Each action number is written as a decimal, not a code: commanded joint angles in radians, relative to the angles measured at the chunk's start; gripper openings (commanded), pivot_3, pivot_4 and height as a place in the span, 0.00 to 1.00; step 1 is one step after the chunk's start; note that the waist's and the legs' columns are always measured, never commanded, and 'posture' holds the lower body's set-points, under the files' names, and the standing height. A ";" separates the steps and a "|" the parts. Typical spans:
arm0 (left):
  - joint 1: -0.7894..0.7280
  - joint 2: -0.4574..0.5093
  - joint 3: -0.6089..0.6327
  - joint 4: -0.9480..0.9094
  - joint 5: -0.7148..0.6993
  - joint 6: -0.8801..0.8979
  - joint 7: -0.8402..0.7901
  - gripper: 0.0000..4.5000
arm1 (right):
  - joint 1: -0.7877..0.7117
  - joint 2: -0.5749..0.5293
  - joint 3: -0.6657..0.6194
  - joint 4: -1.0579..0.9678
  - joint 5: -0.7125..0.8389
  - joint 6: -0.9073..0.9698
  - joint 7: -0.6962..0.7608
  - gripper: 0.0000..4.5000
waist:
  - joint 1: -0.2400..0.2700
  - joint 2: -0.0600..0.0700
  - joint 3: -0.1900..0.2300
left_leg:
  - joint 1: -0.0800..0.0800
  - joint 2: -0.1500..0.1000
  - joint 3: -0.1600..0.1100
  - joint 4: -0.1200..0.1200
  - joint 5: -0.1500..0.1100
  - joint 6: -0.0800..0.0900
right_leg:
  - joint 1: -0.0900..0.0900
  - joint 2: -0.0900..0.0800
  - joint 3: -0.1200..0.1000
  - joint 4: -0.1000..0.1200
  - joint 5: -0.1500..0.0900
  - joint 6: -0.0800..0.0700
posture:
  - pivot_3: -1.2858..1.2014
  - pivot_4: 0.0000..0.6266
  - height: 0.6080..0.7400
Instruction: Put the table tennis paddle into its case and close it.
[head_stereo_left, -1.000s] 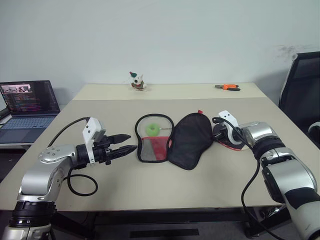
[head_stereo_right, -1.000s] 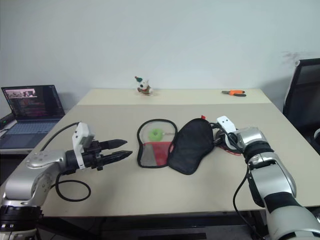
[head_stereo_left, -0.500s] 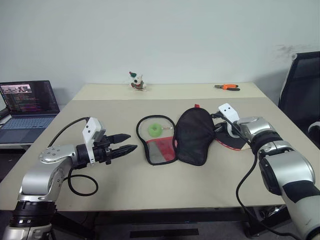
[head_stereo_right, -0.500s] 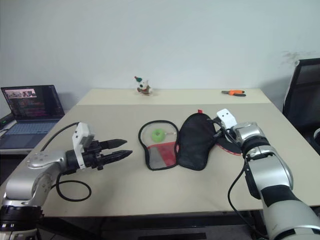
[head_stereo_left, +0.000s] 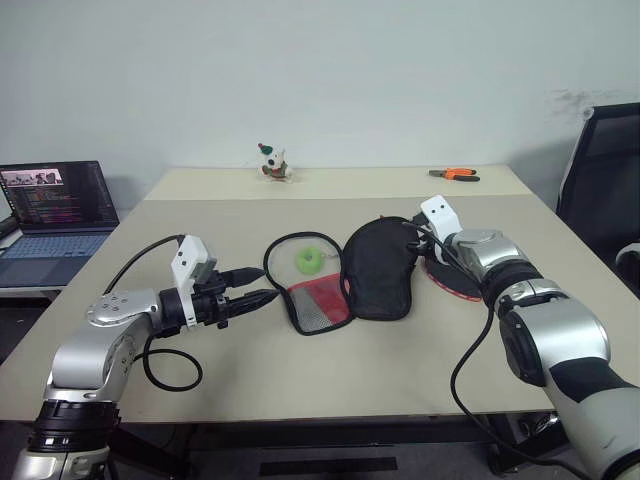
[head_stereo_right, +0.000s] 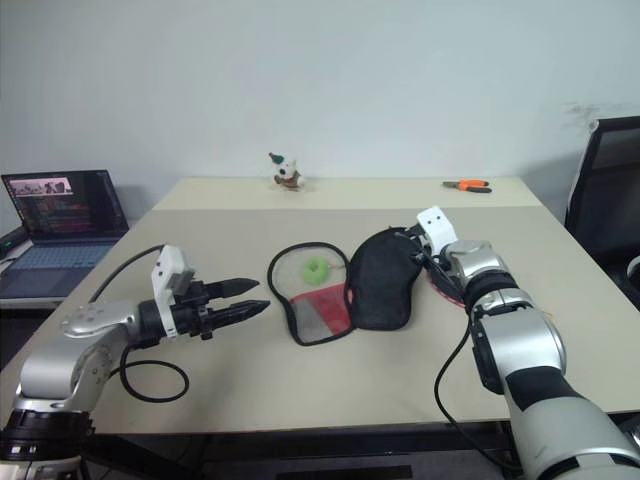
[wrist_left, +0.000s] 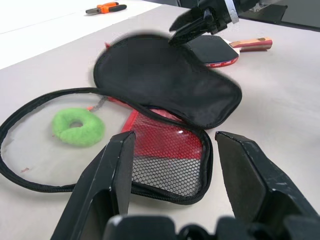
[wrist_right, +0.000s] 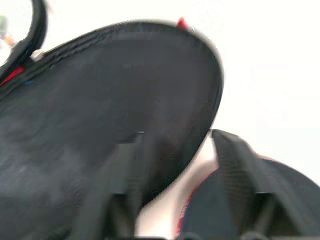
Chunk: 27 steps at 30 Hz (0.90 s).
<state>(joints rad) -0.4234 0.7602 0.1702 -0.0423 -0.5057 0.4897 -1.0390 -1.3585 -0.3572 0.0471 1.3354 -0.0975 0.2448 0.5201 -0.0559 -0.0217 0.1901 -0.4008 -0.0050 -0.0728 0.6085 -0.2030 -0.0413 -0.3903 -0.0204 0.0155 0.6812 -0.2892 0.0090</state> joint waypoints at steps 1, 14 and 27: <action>-0.021 0.000 0.007 -0.019 -0.007 -0.016 0.003 0.62 | -0.041 -0.045 -0.021 -0.023 0.000 -0.050 0.053 0.81 | 0.000 0.000 0.000 | 0.000 0.000 0.000 0.000 0.000 0.000 | 0.000 0.000 0.000 0.000 0.000 0.000 | 0.52 0.24 1.00; -0.066 -0.029 -0.034 0.000 -0.006 -0.023 -0.014 0.62 | 0.109 -0.372 0.061 -0.059 -0.091 -0.116 0.365 0.88 | 0.006 0.000 0.000 | 0.000 -0.001 0.001 0.000 0.000 0.000 | 0.001 0.000 0.000 0.000 0.000 0.000 | 0.52 0.24 1.00; -0.134 -0.028 -0.073 0.013 -0.004 -0.024 -0.052 0.62 | 0.214 -0.440 0.085 -0.003 -0.154 -0.032 0.335 0.88 | -0.004 0.000 0.000 | 0.002 0.000 0.003 0.000 0.000 0.000 | 0.001 0.001 0.001 0.001 0.000 0.000 | 0.52 0.24 1.00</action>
<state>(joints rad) -0.5301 0.7181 0.0816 -0.0089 -0.5033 0.4745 -1.0835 -1.1396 -0.7703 0.1392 1.3399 -0.2515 0.2061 0.8522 -0.0595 -0.0212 0.1904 -0.3993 -0.0057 -0.0698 0.6090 -0.2029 -0.0413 -0.3896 -0.0197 0.0170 0.6817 -0.2893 0.0094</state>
